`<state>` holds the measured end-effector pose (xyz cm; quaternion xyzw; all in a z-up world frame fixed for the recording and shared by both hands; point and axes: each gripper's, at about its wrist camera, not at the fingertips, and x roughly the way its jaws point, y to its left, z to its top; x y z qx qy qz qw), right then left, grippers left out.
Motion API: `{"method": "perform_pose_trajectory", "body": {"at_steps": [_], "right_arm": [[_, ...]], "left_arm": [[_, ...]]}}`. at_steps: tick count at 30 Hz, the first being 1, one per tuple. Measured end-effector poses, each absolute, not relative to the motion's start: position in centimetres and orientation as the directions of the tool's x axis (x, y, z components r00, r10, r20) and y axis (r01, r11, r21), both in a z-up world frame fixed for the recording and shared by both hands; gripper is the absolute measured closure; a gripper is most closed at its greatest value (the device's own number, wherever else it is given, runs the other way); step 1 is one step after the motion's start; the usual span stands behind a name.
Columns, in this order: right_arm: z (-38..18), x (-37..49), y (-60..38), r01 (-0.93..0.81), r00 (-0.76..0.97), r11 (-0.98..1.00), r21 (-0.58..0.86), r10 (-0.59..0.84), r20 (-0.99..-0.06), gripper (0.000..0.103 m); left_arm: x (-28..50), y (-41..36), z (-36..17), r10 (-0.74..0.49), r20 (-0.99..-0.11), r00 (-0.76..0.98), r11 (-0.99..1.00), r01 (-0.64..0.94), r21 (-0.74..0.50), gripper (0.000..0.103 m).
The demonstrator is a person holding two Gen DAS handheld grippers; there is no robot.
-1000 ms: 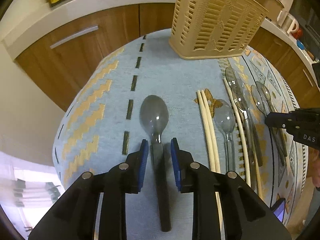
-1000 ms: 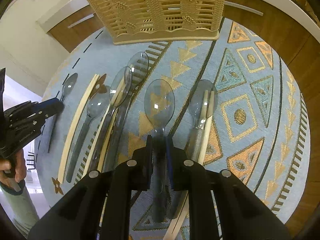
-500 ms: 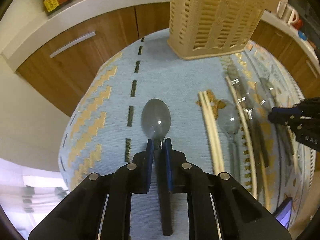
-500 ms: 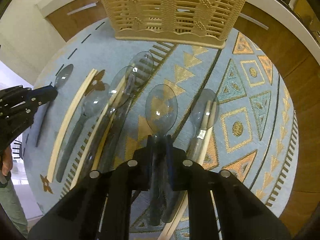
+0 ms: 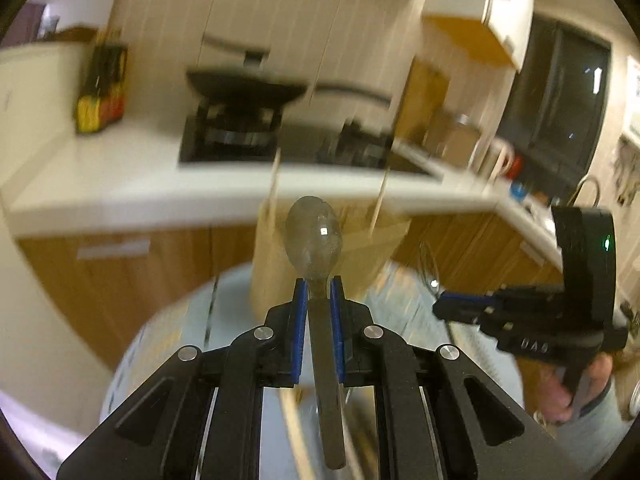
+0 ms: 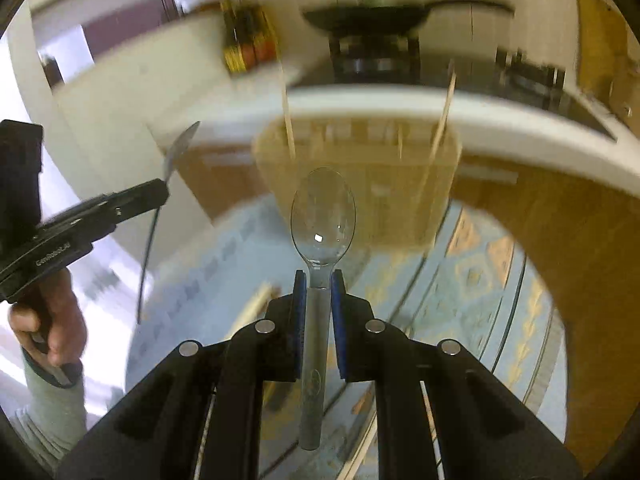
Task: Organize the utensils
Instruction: 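Lift both spoons and carry them over the beige caddy, then lower the spoons into the caddy and open both tools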
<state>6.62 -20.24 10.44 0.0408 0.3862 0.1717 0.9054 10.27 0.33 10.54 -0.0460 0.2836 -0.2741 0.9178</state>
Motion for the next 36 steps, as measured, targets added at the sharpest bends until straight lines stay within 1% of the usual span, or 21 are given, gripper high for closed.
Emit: {"method": "perform_pose_trajectory", "body": {"at_steps": [1,5,9,12,14,19,29,32,36], "right_arm": [[11.2,7.1,-20.5,-0.275,0.666,0.940,0.200,0.337,-0.666,0.093],[14.3,9.4,-22.1,-0.268,0.757,0.943,0.199,0.333,-0.562,0.093],[16.0,12.4,-23.6,-0.247,0.805,0.938,0.242,0.338,-0.488,0.093],[16.8,14.6,-24.3,-0.215,0.846,0.947,0.240,0.304,-0.438,0.093],[16.7,15.7,-24.5,-0.195,0.862,0.952,0.237,0.281,-0.421,0.093],[15.3,18.5,-25.1,-0.135,0.891,0.965,0.225,0.218,-0.399,0.093],[11.6,20.7,-26.0,-0.071,0.919,0.971,0.230,0.153,-0.363,0.093],[10.9,20.7,-26.2,-0.073,0.915,0.967,0.243,0.161,-0.369,0.093],[10.3,19.9,-26.1,-0.062,0.926,0.971,0.230,0.142,-0.349,0.092]], "left_arm": [[10.9,-0.1,11.5,-0.535,-0.462,0.708,0.843,0.482,-0.238,0.093],[13.1,-2.1,13.6,-0.525,-0.377,0.763,0.851,0.475,-0.224,0.093],[16.1,-3.3,14.5,-0.534,-0.323,0.781,0.844,0.474,-0.251,0.093],[18.4,-3.8,14.4,-0.537,-0.284,0.794,0.841,0.477,-0.257,0.093],[19.8,-4.0,14.1,-0.542,-0.268,0.797,0.836,0.479,-0.269,0.093],[22.5,-4.4,12.5,-0.503,-0.258,0.825,0.858,0.442,-0.262,0.093],[22.2,-4.9,9.9,-0.376,-0.196,0.906,0.925,0.353,-0.143,0.093],[22.0,-5.0,9.3,-0.371,-0.199,0.907,0.928,0.353,-0.123,0.093],[21.4,-4.8,8.8,-0.367,-0.199,0.909,0.930,0.350,-0.114,0.092]]}}
